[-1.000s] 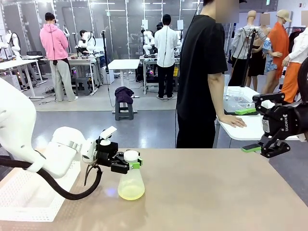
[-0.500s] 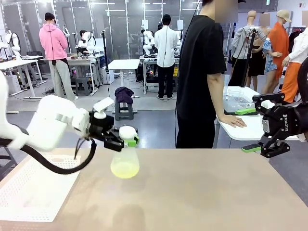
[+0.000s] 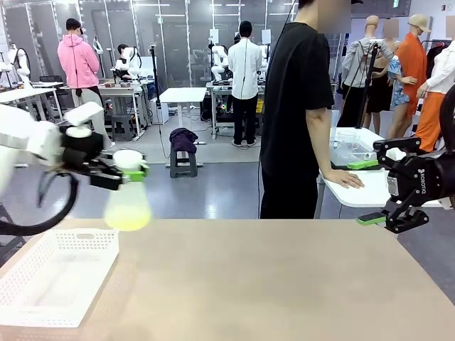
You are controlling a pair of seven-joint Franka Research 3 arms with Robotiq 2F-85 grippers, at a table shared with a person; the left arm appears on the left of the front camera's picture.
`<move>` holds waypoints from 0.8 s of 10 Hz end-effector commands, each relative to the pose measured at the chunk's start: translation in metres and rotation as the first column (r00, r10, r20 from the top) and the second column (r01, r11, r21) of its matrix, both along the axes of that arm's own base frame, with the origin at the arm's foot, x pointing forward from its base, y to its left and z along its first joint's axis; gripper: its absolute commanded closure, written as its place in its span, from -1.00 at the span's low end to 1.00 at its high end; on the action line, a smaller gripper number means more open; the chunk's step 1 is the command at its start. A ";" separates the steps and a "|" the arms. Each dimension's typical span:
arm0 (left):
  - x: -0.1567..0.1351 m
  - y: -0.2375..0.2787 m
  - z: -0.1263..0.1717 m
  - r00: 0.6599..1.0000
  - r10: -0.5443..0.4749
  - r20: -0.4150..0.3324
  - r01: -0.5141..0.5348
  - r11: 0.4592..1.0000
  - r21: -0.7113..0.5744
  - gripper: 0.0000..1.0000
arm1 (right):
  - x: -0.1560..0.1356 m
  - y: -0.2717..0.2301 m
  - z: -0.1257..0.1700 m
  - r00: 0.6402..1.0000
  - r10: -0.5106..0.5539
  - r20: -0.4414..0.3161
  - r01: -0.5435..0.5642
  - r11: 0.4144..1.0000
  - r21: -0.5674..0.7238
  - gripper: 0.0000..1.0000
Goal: Prepare the solutions needed for the experiment.
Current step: When the human places the Big flask in the center of the table, pick up the Big flask and place it in the left Organizing basket.
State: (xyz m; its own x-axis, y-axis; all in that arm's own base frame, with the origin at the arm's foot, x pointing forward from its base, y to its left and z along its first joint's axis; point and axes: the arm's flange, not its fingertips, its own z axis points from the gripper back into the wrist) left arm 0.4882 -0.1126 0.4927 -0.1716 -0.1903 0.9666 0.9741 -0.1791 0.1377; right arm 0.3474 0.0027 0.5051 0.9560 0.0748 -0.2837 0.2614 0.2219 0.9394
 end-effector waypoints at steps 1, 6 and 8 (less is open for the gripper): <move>-0.028 0.062 0.004 0.987 0.154 0.039 -0.151 0.986 -0.072 0.91 | 0.000 0.001 0.002 1.000 -0.003 0.002 0.003 1.000 0.018 -1.00; -0.069 0.173 -0.033 0.921 0.389 0.001 -0.381 0.904 -0.192 0.91 | 0.000 0.001 0.002 1.000 -0.003 0.002 0.003 1.000 0.018 -1.00; -0.067 0.194 -0.060 0.920 0.389 -0.047 -0.389 0.896 -0.215 0.91 | 0.000 0.001 0.002 1.000 -0.003 0.002 0.003 1.000 0.018 -1.00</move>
